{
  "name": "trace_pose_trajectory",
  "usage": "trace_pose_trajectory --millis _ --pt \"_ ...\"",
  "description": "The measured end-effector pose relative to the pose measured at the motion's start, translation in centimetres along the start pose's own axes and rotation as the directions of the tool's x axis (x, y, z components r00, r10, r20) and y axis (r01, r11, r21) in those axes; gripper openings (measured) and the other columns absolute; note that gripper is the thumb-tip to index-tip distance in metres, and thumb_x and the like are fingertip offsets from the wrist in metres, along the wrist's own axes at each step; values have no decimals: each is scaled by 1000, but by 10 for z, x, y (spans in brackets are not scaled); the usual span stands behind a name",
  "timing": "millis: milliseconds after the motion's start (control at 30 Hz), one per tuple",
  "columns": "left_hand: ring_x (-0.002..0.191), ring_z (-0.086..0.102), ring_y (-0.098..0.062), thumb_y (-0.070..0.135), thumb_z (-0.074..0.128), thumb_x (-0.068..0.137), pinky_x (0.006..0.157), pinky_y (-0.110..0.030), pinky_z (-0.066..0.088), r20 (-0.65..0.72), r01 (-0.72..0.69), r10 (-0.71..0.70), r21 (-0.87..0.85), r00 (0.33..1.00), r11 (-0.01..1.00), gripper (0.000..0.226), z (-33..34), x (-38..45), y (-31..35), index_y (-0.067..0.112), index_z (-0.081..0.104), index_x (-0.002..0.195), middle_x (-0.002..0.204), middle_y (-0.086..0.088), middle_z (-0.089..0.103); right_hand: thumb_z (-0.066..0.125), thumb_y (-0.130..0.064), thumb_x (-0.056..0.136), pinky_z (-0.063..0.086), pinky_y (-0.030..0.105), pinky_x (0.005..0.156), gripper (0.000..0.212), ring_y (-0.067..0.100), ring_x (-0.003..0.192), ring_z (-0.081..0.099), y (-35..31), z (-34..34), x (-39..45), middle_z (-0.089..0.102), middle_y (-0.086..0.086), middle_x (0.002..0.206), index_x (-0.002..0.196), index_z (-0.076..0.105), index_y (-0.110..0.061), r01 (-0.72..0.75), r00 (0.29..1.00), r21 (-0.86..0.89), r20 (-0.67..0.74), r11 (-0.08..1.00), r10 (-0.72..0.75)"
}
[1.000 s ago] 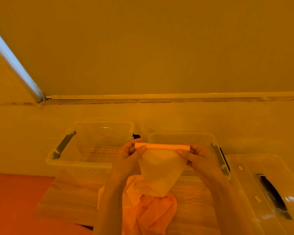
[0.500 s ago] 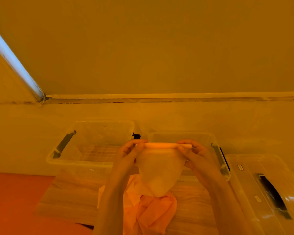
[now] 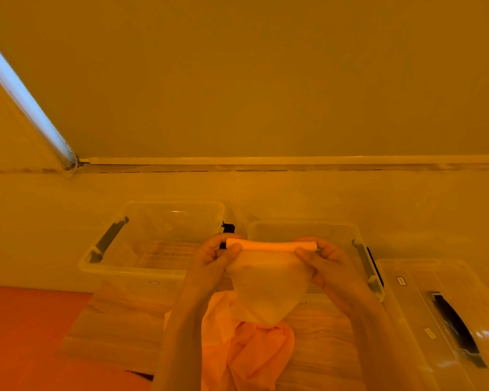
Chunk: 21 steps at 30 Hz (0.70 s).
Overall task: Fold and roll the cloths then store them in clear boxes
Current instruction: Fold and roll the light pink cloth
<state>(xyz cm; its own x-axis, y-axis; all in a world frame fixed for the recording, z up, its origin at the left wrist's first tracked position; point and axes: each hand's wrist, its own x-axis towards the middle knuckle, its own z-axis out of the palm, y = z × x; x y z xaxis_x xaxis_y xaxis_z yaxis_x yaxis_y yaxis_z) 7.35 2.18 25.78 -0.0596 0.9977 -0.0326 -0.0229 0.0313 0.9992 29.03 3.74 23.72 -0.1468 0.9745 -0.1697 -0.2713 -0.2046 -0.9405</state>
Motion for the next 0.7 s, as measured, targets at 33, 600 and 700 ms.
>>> trace_pose_trajectory --millis 33,600,700 --pt "62 67 -15 11 56 90 48 -24 51 -4 11 -11 -12 1000 1000 15 0 0 -1 19 66 96 73 -2 72 59 -8 84 51 35 67 17 18 78 64 0 0 0 70 6 87 95 69 -18 -5 1000 13 8 1000 5" --pt "60 66 -2 6 57 89 47 -14 49 -23 54 -53 28 998 998 17 -1 -2 1 9 64 105 77 0 68 58 0 82 58 32 69 27 22 83 69 1 -2 -1 70 14 97 108 64 -4 -108 994 144 0 984 109" --pt "58 64 -1 8 57 90 46 -11 47 -31 10 -8 69 999 998 12 -1 -3 0 10 65 98 75 1 66 62 -7 83 57 42 78 22 26 92 68 1 -3 -2 70 13 102 103 67 -12 -82 996 40 -40 996 84"
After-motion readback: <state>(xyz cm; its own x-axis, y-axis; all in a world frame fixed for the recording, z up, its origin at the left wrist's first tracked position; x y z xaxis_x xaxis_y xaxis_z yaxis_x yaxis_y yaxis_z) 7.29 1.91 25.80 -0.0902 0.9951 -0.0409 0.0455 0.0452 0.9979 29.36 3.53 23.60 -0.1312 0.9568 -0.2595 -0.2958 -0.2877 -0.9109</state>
